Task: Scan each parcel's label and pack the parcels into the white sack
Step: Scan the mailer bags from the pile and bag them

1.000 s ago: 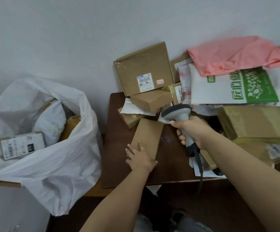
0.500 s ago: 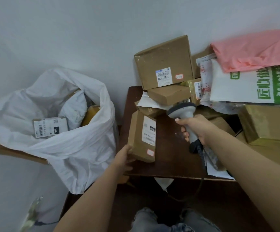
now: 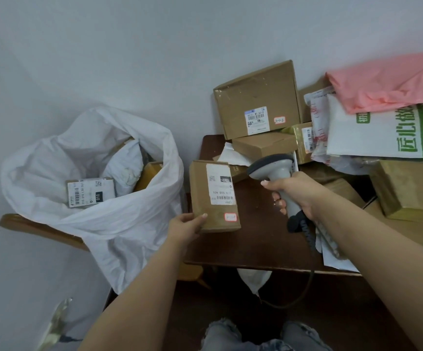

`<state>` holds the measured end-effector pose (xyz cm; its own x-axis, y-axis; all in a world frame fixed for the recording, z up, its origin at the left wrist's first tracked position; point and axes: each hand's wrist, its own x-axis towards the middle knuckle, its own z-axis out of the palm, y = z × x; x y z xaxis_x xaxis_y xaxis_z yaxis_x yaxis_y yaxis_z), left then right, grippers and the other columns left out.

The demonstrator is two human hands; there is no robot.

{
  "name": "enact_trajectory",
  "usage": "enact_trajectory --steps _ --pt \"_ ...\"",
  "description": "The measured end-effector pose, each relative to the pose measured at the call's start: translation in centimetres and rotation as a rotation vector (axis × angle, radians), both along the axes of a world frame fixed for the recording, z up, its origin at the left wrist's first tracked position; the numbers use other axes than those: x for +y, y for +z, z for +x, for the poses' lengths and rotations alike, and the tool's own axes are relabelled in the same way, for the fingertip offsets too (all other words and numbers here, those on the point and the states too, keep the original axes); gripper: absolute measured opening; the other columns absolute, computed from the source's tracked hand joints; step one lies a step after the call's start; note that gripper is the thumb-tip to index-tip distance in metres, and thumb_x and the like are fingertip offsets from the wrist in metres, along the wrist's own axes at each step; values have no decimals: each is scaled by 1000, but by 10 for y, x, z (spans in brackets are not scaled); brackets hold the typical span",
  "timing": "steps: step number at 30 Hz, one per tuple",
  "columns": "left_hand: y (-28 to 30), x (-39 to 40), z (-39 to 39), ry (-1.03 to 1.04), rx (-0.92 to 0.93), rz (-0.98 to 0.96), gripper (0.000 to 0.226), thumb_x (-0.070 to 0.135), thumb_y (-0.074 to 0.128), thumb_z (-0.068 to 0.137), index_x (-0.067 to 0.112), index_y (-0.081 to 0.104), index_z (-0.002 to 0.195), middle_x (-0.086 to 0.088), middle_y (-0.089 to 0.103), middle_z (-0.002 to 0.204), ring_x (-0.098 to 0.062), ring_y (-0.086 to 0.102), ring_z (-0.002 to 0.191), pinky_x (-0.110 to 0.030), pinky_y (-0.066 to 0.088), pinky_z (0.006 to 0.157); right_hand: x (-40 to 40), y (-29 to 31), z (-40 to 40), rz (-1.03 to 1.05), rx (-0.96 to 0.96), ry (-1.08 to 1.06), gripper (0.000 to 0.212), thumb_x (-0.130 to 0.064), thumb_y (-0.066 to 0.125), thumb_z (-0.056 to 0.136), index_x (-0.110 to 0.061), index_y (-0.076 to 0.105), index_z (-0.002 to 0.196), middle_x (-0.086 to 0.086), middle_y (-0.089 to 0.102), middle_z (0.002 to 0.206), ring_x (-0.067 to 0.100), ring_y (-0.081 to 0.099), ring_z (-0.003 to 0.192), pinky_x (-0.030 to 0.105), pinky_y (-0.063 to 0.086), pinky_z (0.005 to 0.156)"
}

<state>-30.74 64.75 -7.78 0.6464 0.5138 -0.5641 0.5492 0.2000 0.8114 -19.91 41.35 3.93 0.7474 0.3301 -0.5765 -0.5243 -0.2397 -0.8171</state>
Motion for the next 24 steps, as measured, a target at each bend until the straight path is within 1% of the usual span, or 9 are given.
enact_trajectory --steps 2,6,11,14,17,20,24 --pt "9 10 1 22 -54 46 47 25 80 79 8 57 116 -8 67 105 -18 66 89 -24 52 64 7 5 -3 21 -21 34 19 -13 69 90 -6 52 90 4 46 56 12 40 39 23 38 38" --pt "24 22 5 72 -117 65 44 21 77 82 9 54 118 -2 64 94 -11 63 80 -17 48 56 20 18 -11 37 -87 116 18 -13 66 92 -7 51 84 4 46 56 12 40 40 23 38 39" --pt "27 33 7 91 -150 118 50 26 78 81 11 53 123 1 62 97 -8 61 84 -20 48 65 33 30 -20 47 -160 158 19 -12 66 92 -6 52 80 6 45 56 13 39 41 24 38 39" --pt "30 35 6 104 -167 111 48 26 78 82 12 52 120 2 62 96 -9 60 85 -22 50 69 36 34 -23 53 -174 157 19 -11 65 92 -6 51 81 6 45 57 13 38 41 24 37 39" --pt "28 38 6 110 -162 138 50 29 77 81 13 53 122 -1 62 104 -16 62 93 -28 52 80 37 36 -24 47 -174 143 20 -12 66 92 -7 51 80 5 45 57 12 38 41 24 37 39" --pt "26 42 6 130 -168 147 52 30 78 80 13 53 123 -4 64 111 -20 62 102 -32 52 85 39 37 -25 59 -166 120 22 -12 67 92 -7 50 80 5 45 56 12 38 39 24 37 39" --pt "25 46 7 148 -173 166 52 29 78 80 14 53 123 -4 64 111 -22 63 104 -36 53 91 40 38 -27 77 -154 97 21 -12 67 91 -6 49 82 5 45 56 11 37 38 22 37 37"
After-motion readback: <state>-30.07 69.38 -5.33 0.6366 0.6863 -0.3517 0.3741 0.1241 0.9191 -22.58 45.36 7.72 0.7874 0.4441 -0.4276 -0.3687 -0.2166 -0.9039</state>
